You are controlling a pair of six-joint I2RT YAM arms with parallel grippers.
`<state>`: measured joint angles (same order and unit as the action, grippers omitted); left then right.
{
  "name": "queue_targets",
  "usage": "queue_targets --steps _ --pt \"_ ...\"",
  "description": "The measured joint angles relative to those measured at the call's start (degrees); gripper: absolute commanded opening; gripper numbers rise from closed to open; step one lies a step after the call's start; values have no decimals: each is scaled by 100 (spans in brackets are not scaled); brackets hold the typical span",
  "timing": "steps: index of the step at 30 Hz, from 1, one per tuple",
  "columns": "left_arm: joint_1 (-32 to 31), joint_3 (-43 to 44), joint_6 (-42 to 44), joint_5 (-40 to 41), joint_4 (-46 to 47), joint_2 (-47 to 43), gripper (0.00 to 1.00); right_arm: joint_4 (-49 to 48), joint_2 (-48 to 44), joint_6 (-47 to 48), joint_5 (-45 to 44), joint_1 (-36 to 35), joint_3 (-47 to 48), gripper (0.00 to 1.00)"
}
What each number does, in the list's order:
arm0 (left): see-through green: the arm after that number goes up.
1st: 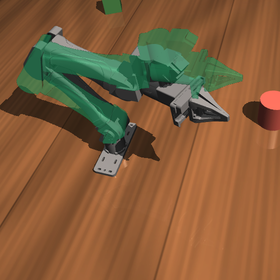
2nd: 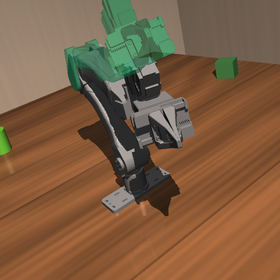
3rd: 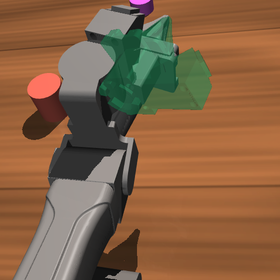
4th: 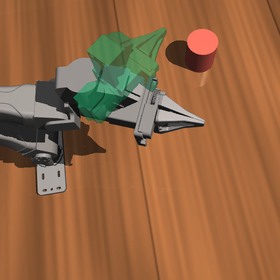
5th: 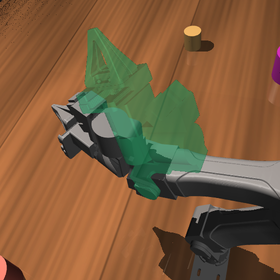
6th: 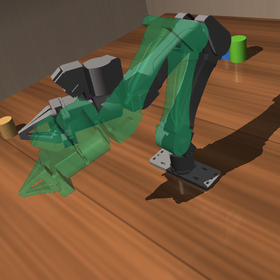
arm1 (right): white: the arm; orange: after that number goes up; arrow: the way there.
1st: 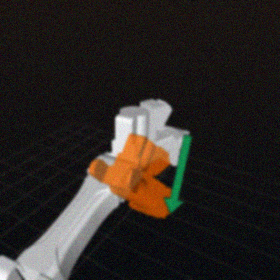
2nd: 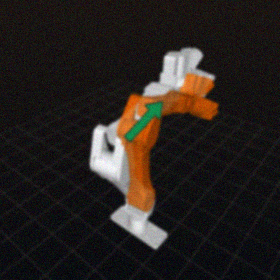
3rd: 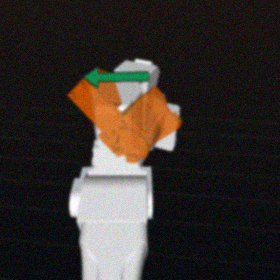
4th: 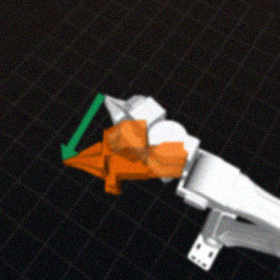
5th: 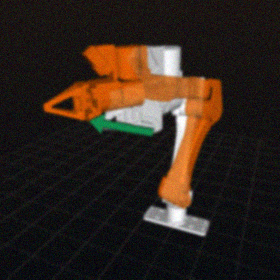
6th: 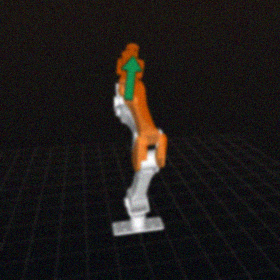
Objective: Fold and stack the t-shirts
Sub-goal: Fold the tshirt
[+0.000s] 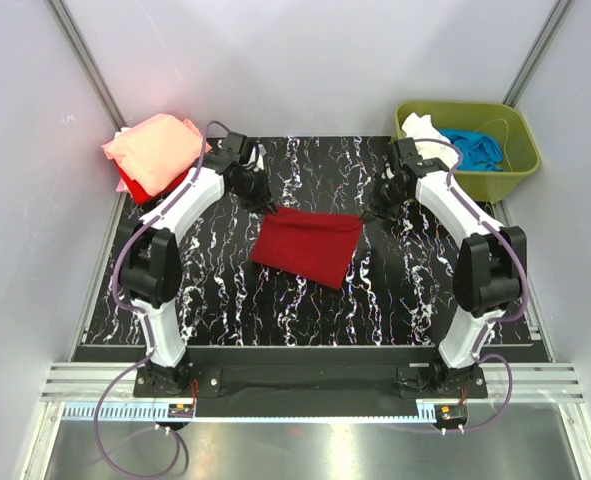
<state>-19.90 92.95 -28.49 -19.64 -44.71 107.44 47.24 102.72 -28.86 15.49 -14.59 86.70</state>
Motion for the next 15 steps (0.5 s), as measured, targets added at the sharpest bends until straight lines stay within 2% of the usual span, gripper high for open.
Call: queue_targets --steps 8,15 --pt "74 1067 111 -168 -160 1029 0 -238 817 66 240 267 262 0" --pt "205 1305 170 -245 -243 1668 0 -402 1429 76 492 284 304 0"
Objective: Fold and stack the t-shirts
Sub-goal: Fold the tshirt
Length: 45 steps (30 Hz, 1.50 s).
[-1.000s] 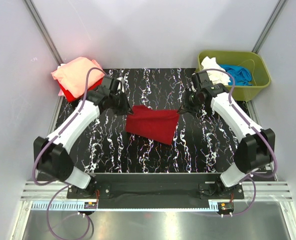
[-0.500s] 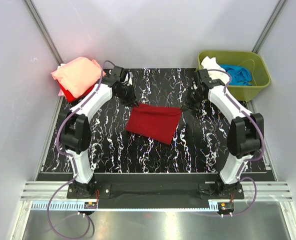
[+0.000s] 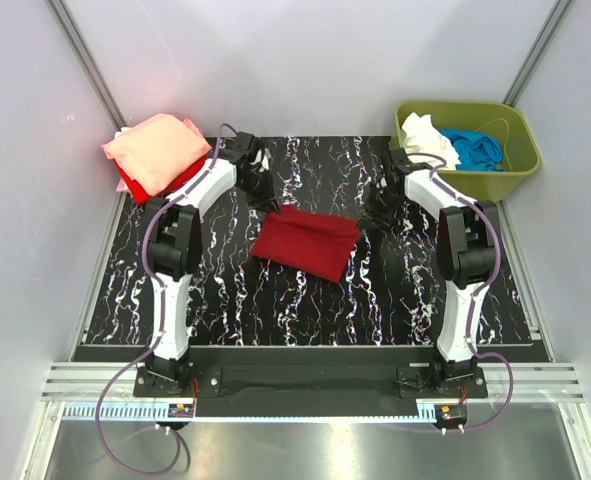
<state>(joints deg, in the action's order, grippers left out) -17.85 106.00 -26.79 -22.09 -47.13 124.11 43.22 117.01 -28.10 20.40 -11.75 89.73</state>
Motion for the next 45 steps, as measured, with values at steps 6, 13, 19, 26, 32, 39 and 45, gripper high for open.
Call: queue_targets --steps 6,13,19,26,32,39,45 --pt "125 437 59 -83 -155 599 16 -15 472 -17 35 2 321 33" --pt "485 2697 334 -87 -955 1631 68 621 949 81 -339 48 1665 69" --pt "841 1556 227 -111 -654 313 99 767 332 83 -555 4 2017 72" --pt "581 -780 74 -232 129 -1777 99 157 -922 4 142 -1058 914 37" --pt "79 -2295 -227 -448 1025 -2428 92 -621 -551 -328 1274 -1952 160 25" --pt "-391 -3849 -675 -605 1958 -2428 89 -909 258 -339 1620 -1799 -85 23" --pt "-546 -4280 -837 -608 2590 -2109 84 -975 577 -234 1681 -1665 -446 24"
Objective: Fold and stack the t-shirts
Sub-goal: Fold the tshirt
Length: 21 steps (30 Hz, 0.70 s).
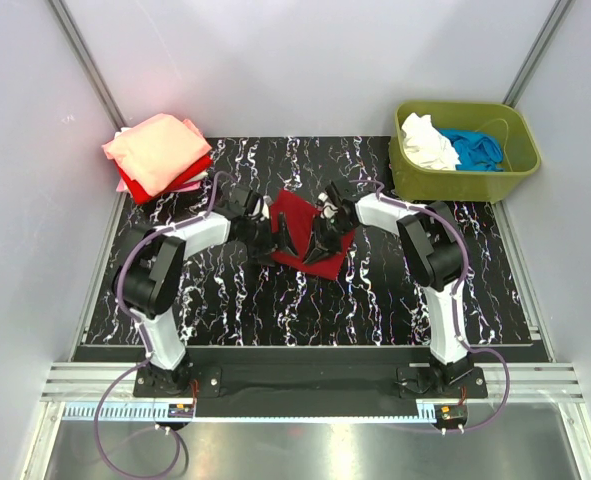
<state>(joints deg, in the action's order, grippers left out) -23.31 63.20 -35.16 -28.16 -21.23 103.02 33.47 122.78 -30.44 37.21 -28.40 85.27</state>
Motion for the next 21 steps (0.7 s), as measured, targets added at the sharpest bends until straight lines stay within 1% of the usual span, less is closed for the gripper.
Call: queue_targets --steps 4,6,8,11,13,14,16,18,21 --pt "17 -103 -107 -52 195 214 80 -83 24 57 109 52 -111 37" --pt "17 -127 -125 -37 254 212 78 -87 24 131 195 66 -111 39" --pt "17 -203 -149 39 267 105 71 -42 24 234 256 76 -87 41" --pt "11 -260 -146 223 -26 -195 62 195 24 459 280 79 37 43" --pt "4 -166 -142 306 -260 -455 58 409 11 623 282 81 168 45" --pt "-4 -59 -142 334 -367 -566 52 520 -7 699 280 83 238 46" --pt "-24 254 -138 369 -505 -702 44 717 -94 839 278 105 330 47" --pt "-33 588 -129 385 -492 -726 32 909 -273 970 275 168 361 47" --pt "-52 938 -87 372 -448 -595 19 1134 -590 1088 232 378 361 44"
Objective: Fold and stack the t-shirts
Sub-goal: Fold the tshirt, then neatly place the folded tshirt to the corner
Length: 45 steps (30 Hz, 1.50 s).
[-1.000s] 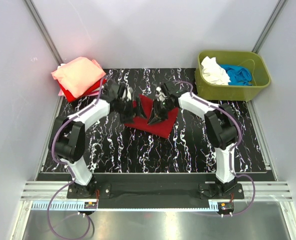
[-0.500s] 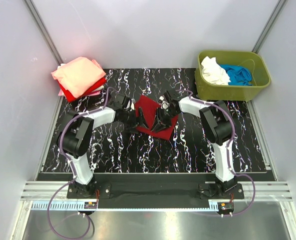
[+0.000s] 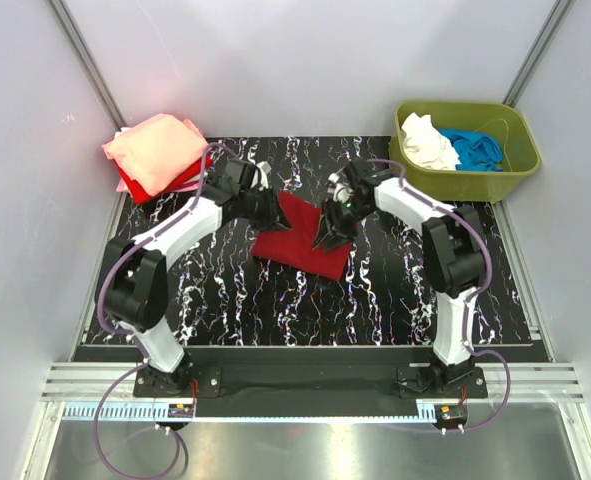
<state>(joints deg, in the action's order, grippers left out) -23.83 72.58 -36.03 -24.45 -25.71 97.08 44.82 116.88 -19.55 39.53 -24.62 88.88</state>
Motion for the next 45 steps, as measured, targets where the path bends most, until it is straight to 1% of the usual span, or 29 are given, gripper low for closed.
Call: queue_targets --steps 3,6,8,11,13,15,18,19,20,21,23,25,26,27,29,31,33,35,37,39,42,45 --pt "-44 173 7 -11 140 358 11 4 -221 26 -81 319 -133 43" --pt "-98 111 -4 -4 221 798 8 -61 -243 -20 -302 549 -428 40" --pt "-114 -120 -31 24 326 973 7 -168 -236 -90 -466 566 -761 40" --pt "-125 -645 -107 52 468 1001 6 -203 -188 -140 -695 516 -1185 40" --pt "-129 -1032 -234 -48 745 970 6 -192 -146 -140 -898 498 -1379 40" --pt "-131 -1379 -339 -81 1115 761 5 -146 -140 -157 -1010 490 -1453 40" --pt "-164 -1718 -461 -83 1355 570 6 -83 -142 -170 -1178 485 -1399 40" --pt "-186 -1792 -485 -79 1379 518 8 -39 -142 -168 -1266 485 -1360 40" --pt "-223 -1860 -501 -52 1357 446 15 -13 -142 -166 -1351 485 -1327 41" --pt "-271 -1906 -505 -17 1283 372 18 7 -151 -173 -1416 485 -1307 45" --pt "-372 -1928 -555 92 986 181 25 42 -216 -190 -1615 485 -1285 49" --pt "-448 -1886 -520 219 632 -151 58 66 -365 -201 -1961 479 -1285 57" --pt "-483 -1792 -472 306 393 -354 82 72 -472 -221 -2135 479 -1287 59" --pt "-503 -1635 -404 422 155 -575 99 76 -619 -238 -2308 479 -1303 61" --pt "-485 -1237 -260 739 -149 -984 99 7 -1104 -343 -2592 472 -1421 64" --pt "-334 -706 -9 920 -236 -1283 99 -83 -1674 -455 -2734 455 -1648 65" --pt "-13 -240 247 927 -168 -1338 99 -216 -2315 -632 -2874 328 -1937 65" --pt "367 15 466 914 -11 -1165 99 -402 -2896 -828 -2951 24 -2286 66" --pt "699 17 601 861 175 -824 99 -651 -3309 -1036 -2944 -341 -2680 66" --pt "881 -114 656 815 306 -409 99 -844 -3600 -1244 -2903 -616 -3095 66" --pt "918 -614 640 680 481 195 99 -1137 -3974 -1484 -2837 -675 -3720 67" --pt "883 -1211 546 553 566 411 99 -1342 -4374 -1644 -2780 -673 -4190 67"
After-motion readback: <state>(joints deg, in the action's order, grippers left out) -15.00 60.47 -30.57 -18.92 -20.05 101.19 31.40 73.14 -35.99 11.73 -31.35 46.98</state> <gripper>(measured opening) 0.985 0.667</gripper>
